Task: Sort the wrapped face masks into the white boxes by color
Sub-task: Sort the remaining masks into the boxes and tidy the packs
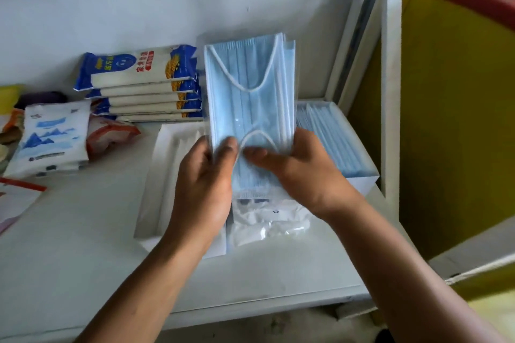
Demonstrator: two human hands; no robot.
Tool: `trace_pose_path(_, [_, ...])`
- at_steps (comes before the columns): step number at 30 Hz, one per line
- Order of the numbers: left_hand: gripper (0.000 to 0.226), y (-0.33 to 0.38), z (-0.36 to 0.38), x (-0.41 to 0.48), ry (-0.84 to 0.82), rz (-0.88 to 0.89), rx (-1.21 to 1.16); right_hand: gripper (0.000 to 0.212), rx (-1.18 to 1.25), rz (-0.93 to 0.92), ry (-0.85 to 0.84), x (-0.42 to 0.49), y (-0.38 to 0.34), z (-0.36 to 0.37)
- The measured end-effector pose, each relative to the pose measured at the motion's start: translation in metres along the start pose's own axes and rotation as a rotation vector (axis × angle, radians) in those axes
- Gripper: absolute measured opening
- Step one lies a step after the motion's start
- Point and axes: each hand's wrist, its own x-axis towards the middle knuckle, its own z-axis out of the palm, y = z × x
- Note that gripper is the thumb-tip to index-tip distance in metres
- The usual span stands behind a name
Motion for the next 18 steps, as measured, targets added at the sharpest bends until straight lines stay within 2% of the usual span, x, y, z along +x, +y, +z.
trace_pose_path(2, [0.020,0.001,0.003,-0.004,0.030,0.034,0.088,0.007,-0.123,-0.036,0.049,0.002,-0.004,-0.013])
trace_pose_path(4, [0.030,0.005,0.012,-0.011,0.022,0.083,0.196,0.007,-0.199,-0.066,0.186,0.005,-0.011,-0.033])
trace_pose_path(6, [0.041,0.005,0.029,-0.014,-0.074,0.228,0.399,0.011,-0.324,-0.125,0.379,0.007,-0.020,-0.057])
trace_pose_path(9, [0.045,-0.001,0.069,-0.013,-0.296,0.390,0.738,0.013,-0.679,-0.159,0.626,0.011,-0.021,-0.088])
trace_pose_path(12, [0.051,-0.009,0.108,-0.012,-0.380,0.467,0.997,0.019,-0.794,-0.124,0.666,0.014,-0.011,-0.102])
trace_pose_path(14, [0.054,-0.018,0.121,-0.012,-0.418,0.498,1.076,0.018,-0.848,-0.135,0.674,0.015,-0.007,-0.103])
trace_pose_path(18, [0.048,-0.026,0.121,-0.011,-0.358,0.512,1.166,0.019,-0.906,-0.102,0.579,0.014,0.000,-0.102])
